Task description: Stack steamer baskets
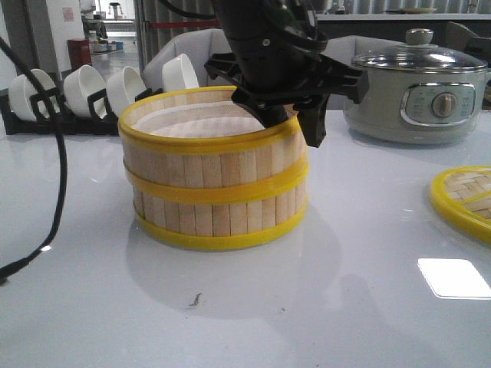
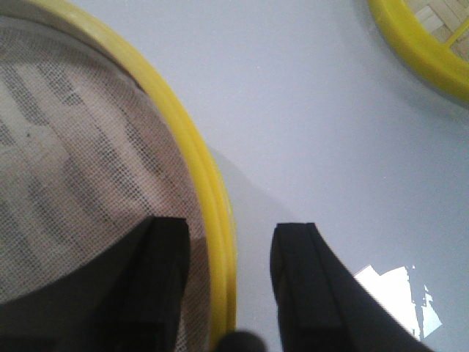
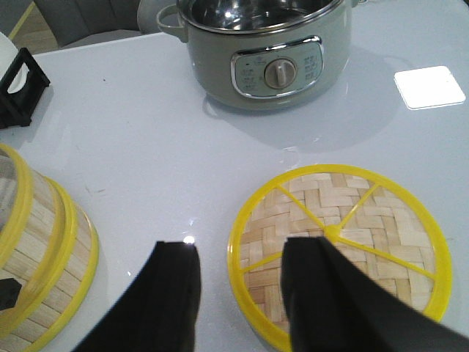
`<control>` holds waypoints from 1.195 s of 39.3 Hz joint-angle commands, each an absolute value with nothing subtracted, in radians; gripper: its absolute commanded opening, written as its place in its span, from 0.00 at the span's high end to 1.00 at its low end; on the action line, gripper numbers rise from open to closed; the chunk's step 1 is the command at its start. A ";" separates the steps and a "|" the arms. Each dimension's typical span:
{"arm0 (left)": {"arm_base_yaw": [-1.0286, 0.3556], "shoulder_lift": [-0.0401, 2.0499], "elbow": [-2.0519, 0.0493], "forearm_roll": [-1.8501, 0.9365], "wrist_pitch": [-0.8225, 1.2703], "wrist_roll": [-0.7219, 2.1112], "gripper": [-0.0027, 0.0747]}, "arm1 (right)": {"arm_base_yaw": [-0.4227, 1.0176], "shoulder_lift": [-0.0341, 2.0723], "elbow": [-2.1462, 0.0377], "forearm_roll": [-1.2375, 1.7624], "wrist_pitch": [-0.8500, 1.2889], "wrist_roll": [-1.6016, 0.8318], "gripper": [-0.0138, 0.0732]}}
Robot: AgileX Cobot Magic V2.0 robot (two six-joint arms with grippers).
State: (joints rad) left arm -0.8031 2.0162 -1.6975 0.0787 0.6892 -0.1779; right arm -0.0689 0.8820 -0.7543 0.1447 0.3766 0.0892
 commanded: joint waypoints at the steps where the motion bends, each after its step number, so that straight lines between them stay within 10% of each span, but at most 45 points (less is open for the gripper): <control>1: -0.807 1.950 -1.742 0.084 0.640 -0.176 0.48 | -0.070 0.875 -0.792 0.154 0.307 0.079 0.39; 21: -0.805 1.949 -2.110 0.285 0.896 -0.176 0.51 | -0.070 0.875 -0.792 0.154 0.307 0.079 0.39; 29: -0.763 1.884 -2.177 0.306 0.948 -0.176 0.87 | -0.070 0.875 -0.792 0.154 0.307 0.079 0.39; 47: -0.446 1.476 -2.150 0.306 0.939 -0.184 0.84 | -0.070 0.886 -0.792 0.154 0.281 0.079 0.39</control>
